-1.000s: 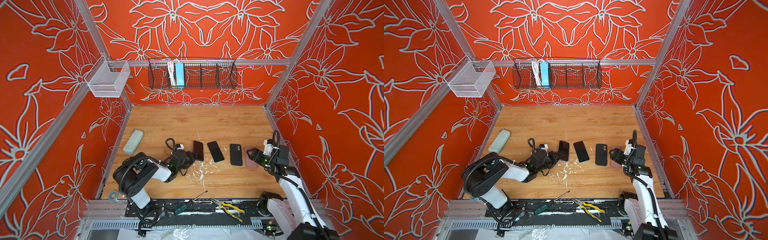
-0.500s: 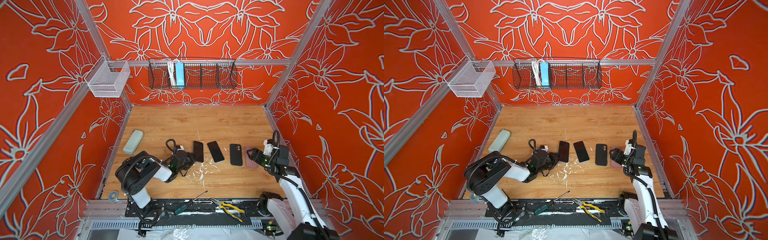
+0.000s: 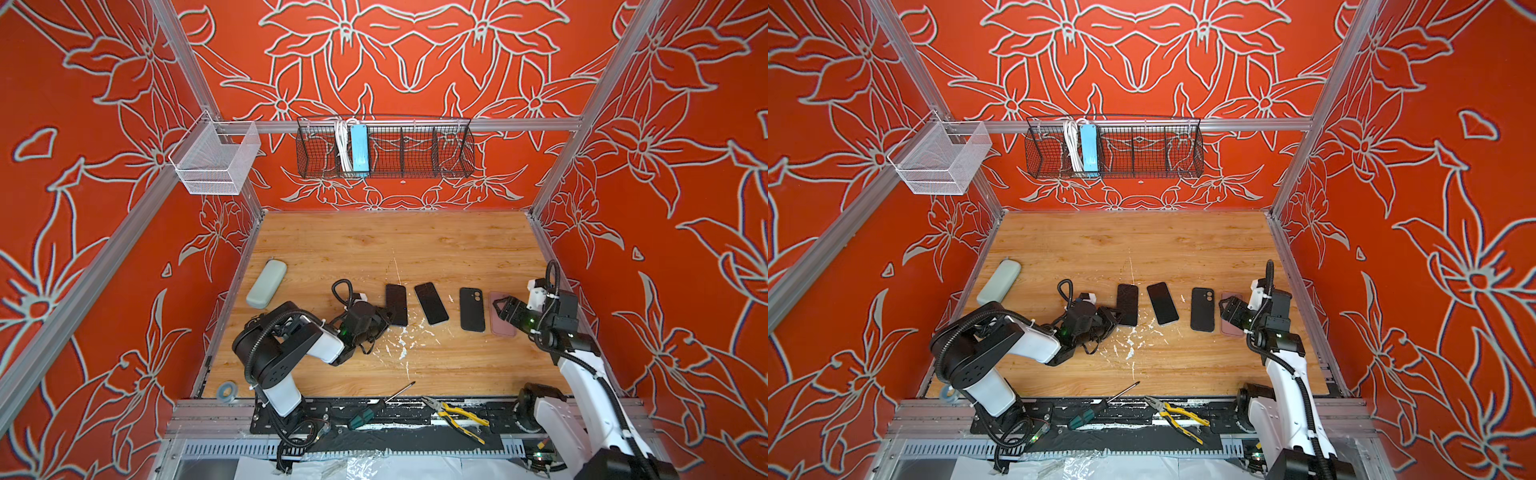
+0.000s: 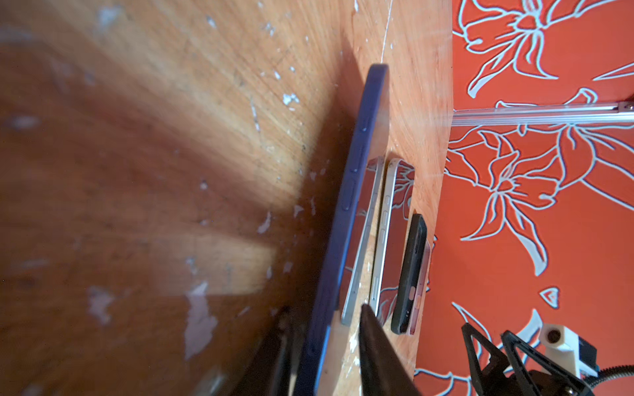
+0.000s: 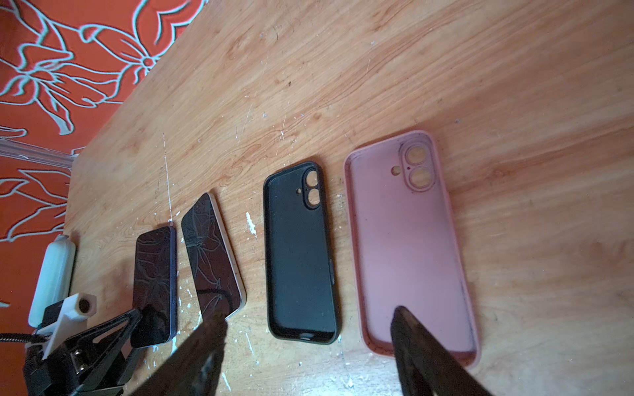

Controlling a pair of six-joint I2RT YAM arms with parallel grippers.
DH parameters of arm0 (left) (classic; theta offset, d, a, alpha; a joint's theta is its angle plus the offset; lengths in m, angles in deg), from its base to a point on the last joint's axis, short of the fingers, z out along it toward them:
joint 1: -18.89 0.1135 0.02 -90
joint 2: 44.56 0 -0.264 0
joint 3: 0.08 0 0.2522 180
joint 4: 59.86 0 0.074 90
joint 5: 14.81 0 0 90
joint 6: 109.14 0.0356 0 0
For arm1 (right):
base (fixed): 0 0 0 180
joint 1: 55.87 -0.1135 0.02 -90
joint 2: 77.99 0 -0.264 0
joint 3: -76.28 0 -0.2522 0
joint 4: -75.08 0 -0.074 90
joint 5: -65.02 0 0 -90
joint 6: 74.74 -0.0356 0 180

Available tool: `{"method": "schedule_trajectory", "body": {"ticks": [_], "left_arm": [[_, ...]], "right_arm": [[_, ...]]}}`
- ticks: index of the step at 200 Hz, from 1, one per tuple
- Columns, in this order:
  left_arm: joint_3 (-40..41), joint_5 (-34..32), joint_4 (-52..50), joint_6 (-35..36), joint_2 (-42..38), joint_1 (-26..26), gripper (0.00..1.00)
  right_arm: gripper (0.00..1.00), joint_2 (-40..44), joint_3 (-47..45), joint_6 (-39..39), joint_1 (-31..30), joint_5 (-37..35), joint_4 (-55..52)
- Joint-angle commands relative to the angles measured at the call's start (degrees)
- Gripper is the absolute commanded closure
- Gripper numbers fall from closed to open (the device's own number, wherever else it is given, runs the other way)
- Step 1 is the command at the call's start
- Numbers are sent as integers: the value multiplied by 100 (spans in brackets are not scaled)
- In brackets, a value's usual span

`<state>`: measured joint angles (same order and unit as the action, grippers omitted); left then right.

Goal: Take the phone out of the phone case
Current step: Place the phone at the center of the table.

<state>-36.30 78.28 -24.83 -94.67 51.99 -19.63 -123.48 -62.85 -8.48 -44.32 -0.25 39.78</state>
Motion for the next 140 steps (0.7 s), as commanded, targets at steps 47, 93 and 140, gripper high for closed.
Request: {"method": "schedule_trajectory", "body": {"ticks": [47, 93, 140], "left_arm": [[-36, -13, -160, -56, 0, -94, 64], [-74, -49, -362, -76, -68, -119, 61], [-75, -186, -745, -65, -252, -138, 55]], "right_arm": [[23, 93, -53, -36, -21, 128, 12], [23, 102, -39, -42, -21, 129, 1], [23, 138, -31, -42, -21, 129, -22]]}}
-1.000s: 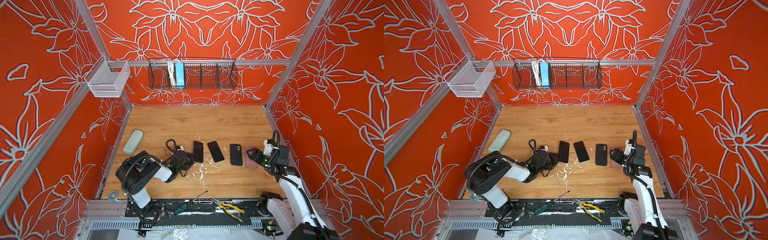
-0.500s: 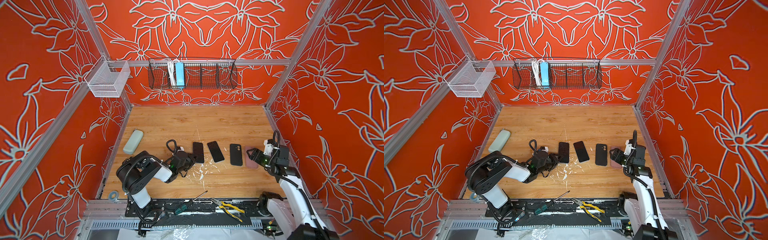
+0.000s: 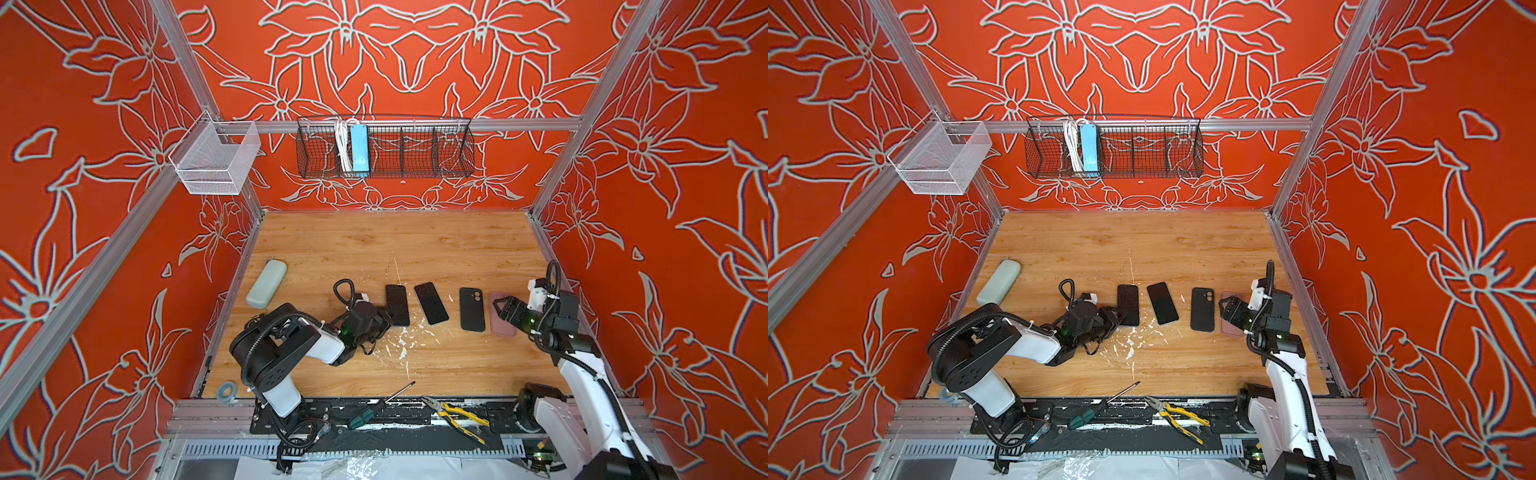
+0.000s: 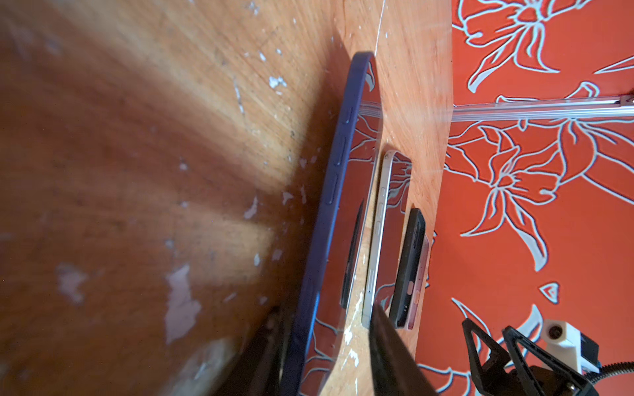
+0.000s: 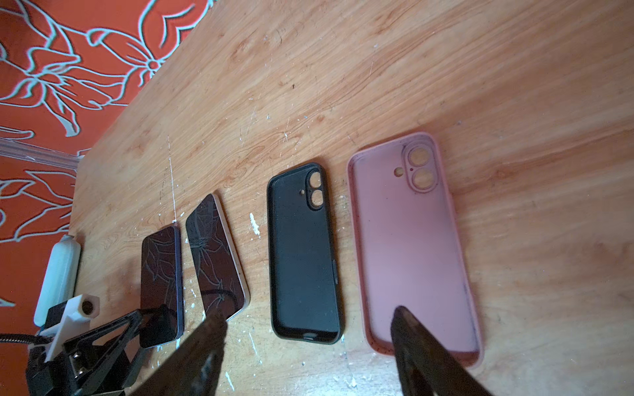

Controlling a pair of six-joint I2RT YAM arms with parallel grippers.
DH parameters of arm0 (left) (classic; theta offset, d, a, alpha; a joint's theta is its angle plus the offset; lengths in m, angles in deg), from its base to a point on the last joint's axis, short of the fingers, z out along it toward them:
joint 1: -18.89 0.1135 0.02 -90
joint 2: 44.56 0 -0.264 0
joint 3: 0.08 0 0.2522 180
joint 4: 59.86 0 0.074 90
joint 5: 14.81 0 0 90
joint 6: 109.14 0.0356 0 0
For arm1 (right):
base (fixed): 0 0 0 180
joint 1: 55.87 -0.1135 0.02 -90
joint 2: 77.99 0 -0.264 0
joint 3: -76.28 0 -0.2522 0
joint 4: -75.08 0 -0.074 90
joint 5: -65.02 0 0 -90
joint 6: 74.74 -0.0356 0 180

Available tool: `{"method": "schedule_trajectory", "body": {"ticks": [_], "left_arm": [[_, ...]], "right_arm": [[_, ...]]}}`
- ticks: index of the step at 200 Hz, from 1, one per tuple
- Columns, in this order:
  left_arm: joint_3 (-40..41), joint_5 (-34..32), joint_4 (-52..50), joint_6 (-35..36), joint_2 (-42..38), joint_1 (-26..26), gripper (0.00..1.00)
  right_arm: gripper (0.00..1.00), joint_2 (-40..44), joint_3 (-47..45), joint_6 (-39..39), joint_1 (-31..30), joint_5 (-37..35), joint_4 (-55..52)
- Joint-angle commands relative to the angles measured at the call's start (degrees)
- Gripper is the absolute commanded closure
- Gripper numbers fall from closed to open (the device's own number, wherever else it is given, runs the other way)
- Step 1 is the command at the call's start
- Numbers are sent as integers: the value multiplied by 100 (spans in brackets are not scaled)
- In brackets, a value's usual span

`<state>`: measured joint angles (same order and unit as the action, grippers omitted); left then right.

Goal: Take the phone out of the phone case
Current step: Place the phone at the center of the table, then reset both arms

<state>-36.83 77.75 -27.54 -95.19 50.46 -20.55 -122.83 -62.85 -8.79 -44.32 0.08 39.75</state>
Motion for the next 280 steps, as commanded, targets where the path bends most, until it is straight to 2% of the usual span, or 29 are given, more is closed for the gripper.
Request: {"method": "schedule_trajectory", "body": {"ticks": [1, 72, 93, 144, 168, 176, 184, 214, 236, 248, 280], "left_arm": [[-22, -134, -480, -18, -99, -46, 55], [-26, -168, -785, -95, -253, -50, 52], [-31, -178, -909, -25, -364, -54, 45], [-22, -178, -1144, -1, -567, -55, 44], [-80, -134, -1466, 104, -802, -55, 36], [-165, -134, -1720, 230, -938, -51, 30], [-300, -155, -2088, 430, -1108, -47, 25], [-961, -397, -3587, 1441, -1841, -8, 14], [-1044, -414, -3859, 1963, -2360, 235, 5], [-977, -220, -3868, 2143, -2593, 549, 0], [-893, 502, -4061, 2614, -3139, 1581, 3]], "right_arm": [[23, 72, -31, -12, -21, 96, -22], [23, 138, 13, -9, -19, 98, -85], [23, 145, 13, -3, -21, 103, -96], [23, 149, 48, 6, -21, 135, -120], [23, 152, 117, 95, -20, 145, -175], [23, 135, 123, 160, -21, 174, -152], [23, 80, 127, 181, -20, 176, -118], [23, -152, 286, 276, -21, 192, -26], [23, -292, 552, 510, -18, 130, -97], [23, -344, 667, 533, -12, 76, -82], [23, -555, 817, 371, -17, 179, 290]]}}
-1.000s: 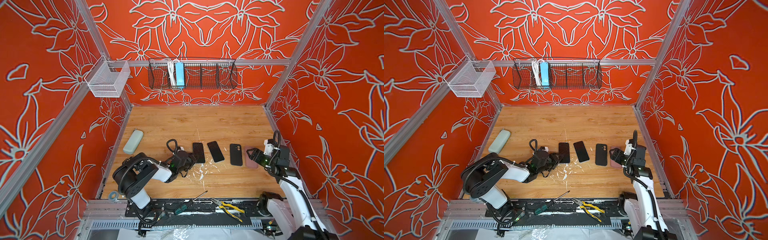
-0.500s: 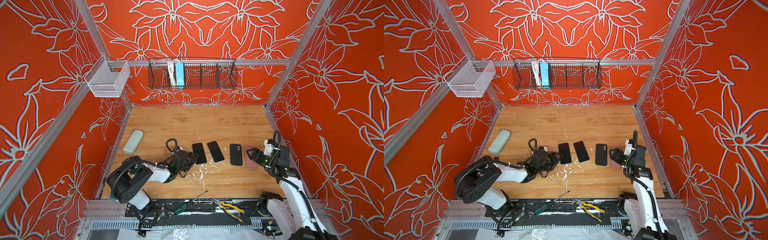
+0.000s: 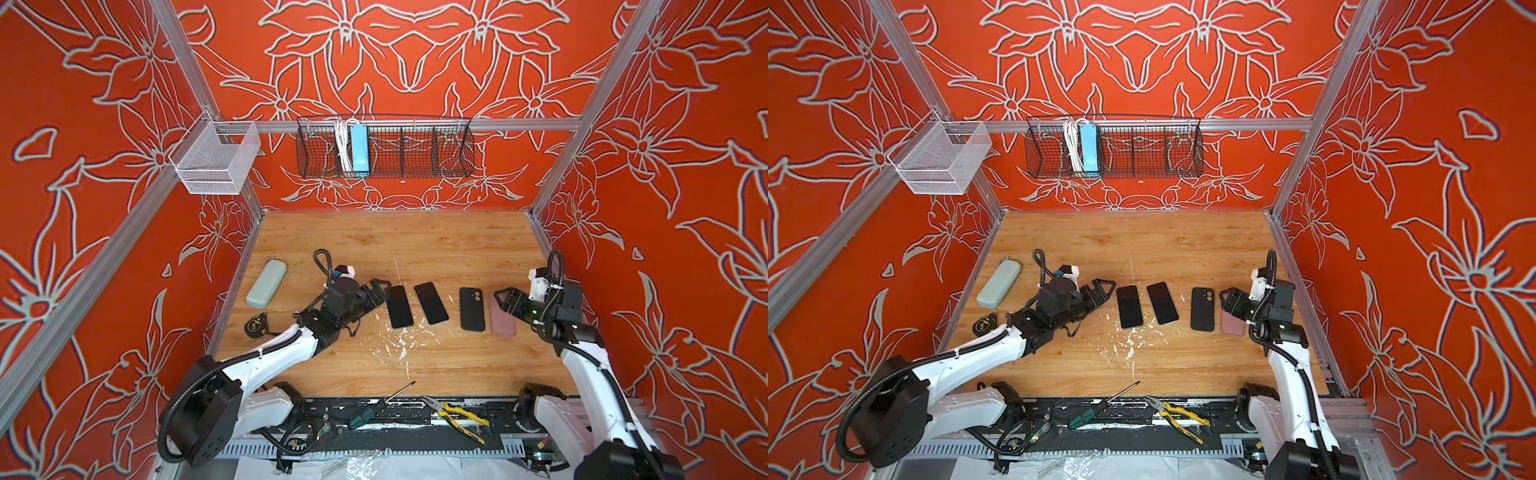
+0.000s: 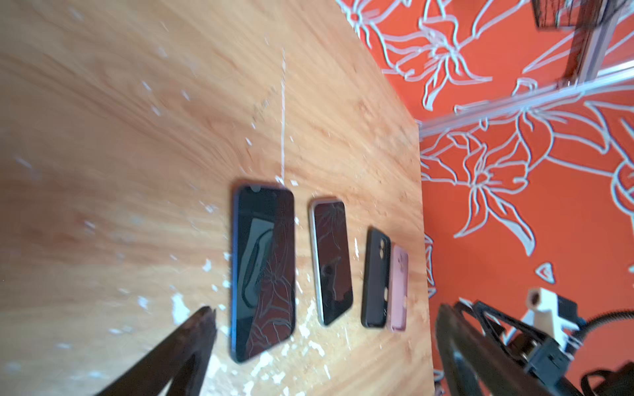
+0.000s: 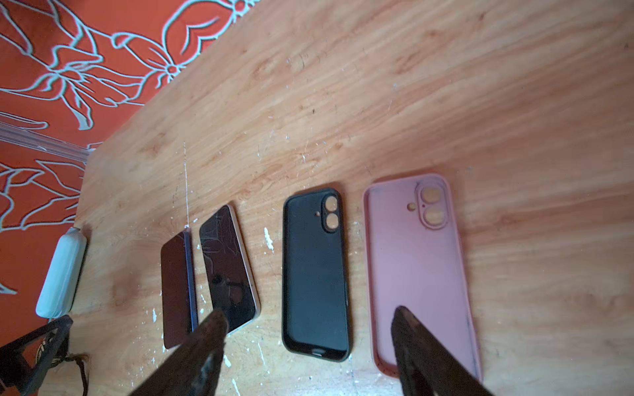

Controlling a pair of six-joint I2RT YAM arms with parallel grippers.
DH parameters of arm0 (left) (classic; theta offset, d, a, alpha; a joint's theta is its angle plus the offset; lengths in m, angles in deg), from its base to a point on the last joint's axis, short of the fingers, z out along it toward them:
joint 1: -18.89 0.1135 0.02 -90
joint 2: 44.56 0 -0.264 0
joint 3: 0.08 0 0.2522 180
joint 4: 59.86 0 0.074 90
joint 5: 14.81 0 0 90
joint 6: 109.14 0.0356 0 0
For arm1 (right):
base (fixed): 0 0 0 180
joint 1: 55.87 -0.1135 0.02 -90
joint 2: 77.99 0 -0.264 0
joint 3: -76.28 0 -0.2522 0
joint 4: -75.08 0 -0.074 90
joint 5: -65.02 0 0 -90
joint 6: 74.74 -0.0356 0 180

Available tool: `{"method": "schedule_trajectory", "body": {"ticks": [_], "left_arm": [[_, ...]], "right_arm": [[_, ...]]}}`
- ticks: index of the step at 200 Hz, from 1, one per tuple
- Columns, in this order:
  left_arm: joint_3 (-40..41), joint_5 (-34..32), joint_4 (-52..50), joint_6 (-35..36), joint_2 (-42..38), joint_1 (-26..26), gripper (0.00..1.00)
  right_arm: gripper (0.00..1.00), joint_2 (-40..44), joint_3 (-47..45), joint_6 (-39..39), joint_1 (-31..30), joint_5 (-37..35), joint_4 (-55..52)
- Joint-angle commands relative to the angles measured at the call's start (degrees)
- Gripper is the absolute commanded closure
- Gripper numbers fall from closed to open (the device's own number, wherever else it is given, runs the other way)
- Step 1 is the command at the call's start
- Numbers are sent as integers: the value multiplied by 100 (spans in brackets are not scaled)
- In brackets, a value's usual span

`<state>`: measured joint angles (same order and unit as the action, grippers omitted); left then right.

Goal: Take the phone out of the phone case
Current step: Reset both arms

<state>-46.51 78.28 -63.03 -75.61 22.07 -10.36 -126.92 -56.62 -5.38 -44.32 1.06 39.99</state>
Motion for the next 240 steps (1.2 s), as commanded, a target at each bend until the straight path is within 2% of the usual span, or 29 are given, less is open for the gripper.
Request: {"method": "schedule_trajectory", "body": {"ticks": [1, 27, 53, 88, 90, 96, 98, 122, 144, 172, 187, 205, 240], "left_arm": [[71, 461, -522, 673, -309, 593, 3], [-82, 901, -844, 1120, -517, 1219, 3], [-365, 1037, -1204, 1446, -581, 1527, 3], [-659, 1194, -1413, 1657, -471, 1874, 3], [-690, 1189, -1446, 1696, -457, 1889, 3], [-781, 1172, -1557, 1813, -419, 1914, 3], [-813, 1162, -1590, 1850, -409, 1919, 3], [-1126, 661, -2015, 2421, -315, 1924, 3], [-835, -142, -1763, 2573, -517, 1924, 3], [-122, -973, -999, 2997, -1212, 1924, 3], [72, -1458, -989, 3347, -1475, 1924, 3], [178, -1808, -1009, 3925, -1612, 1924, 3], [527, -2407, -547, 4327, -1728, 1924, 3]], "right_arm": [[23, -158, 196, 28, -19, 87, 281], [23, -421, 275, -43, -26, 89, 495], [23, -536, 378, -65, -110, -31, 585], [24, -598, 666, 79, -476, -694, 394], [23, -600, 683, 96, -511, -762, 381], [5, -604, 721, 157, -619, -941, 394], [3, -599, 731, 175, -656, -995, 395], [2, -697, 857, 413, -1126, -1735, 474], [2, -961, 911, 587, -1367, -1991, 666], [2, -1215, 846, 700, -1419, -1983, 1133], [2, -1332, 838, 814, -1418, -2026, 1311], [2, -1426, 815, 830, -1422, -2341, 1518], [2, -1362, 345, 1020, -1434, -2909, 2701]]}}
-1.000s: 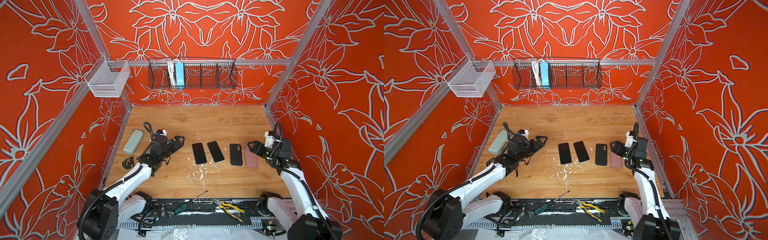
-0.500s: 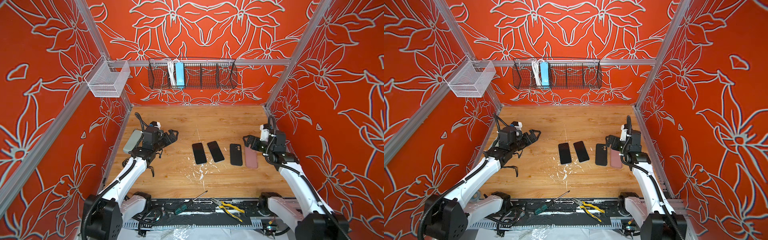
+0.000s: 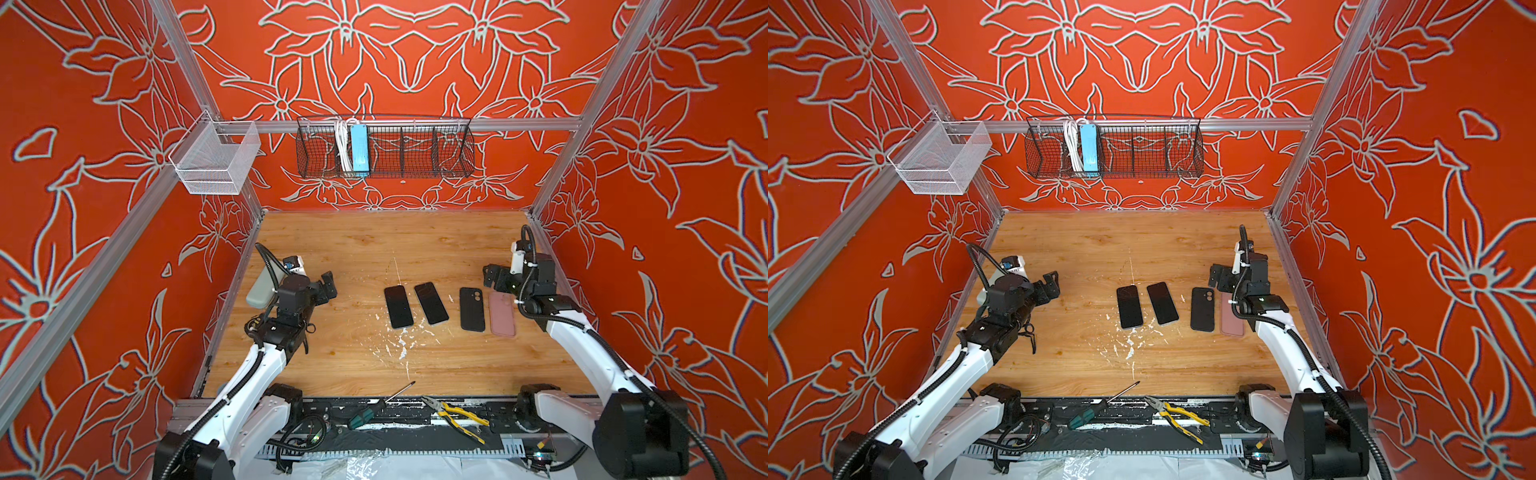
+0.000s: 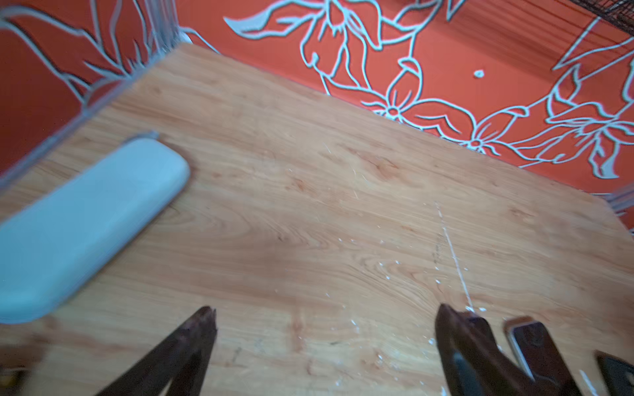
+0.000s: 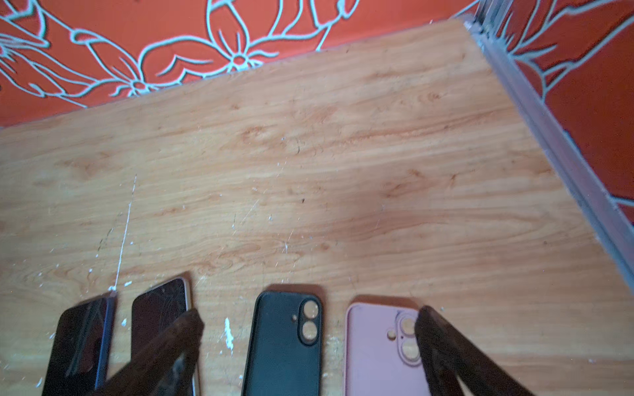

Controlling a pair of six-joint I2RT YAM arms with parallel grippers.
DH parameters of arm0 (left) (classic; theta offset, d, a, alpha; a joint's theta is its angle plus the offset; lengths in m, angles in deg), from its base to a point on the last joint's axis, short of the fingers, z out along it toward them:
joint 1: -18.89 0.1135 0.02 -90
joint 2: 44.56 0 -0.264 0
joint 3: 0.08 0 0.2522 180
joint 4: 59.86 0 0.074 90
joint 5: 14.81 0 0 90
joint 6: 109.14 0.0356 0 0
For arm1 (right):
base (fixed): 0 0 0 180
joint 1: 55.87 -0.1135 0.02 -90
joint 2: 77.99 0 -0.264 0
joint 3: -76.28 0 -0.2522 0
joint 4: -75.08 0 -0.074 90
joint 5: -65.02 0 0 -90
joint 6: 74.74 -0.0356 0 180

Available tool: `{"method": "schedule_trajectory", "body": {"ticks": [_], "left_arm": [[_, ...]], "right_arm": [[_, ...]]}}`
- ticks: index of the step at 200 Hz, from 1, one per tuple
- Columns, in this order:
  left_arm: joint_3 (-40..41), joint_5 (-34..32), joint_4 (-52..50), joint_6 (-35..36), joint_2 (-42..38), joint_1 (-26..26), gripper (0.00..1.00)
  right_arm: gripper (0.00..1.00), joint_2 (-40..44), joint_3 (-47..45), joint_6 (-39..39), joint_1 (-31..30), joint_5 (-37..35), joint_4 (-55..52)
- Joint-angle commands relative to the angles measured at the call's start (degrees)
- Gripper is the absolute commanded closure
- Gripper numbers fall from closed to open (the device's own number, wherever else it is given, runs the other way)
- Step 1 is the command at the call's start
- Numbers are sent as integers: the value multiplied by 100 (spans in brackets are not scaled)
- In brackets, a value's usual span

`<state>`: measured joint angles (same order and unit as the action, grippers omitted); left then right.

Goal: Take the phone out of the phone case
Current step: Reset both arms

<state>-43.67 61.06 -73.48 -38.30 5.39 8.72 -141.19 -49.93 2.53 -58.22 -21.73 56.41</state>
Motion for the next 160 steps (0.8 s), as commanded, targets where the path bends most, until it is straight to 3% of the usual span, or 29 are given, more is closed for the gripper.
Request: {"method": "schedule_trajectory", "body": {"ticks": [1, 26, 48, 65, 97, 160], "left_arm": [[259, -704, 510, 601, -58, 20, 3], [640, -787, 1136, 782, 110, 15, 3], [726, -982, 1298, 987, 333, 16, 3], [766, -1109, 1483, 1142, 483, 16, 3], [843, -1106, 1865, 1354, 820, 18, 3], [1292, -952, 3042, 1923, 1241, 50, 3]], "right_arm": [[2, 63, -344, 228, -41, -657, 1105], [2, 10, -762, 324, -71, -1472, 1951], [2, -120, -706, 703, -113, -1412, 1752], [2, -299, -1007, 1393, -138, -642, 2506], [2, -598, -1386, 1369, -201, -661, 3382], [2, -722, -1176, 1457, -379, -779, 3065]]}}
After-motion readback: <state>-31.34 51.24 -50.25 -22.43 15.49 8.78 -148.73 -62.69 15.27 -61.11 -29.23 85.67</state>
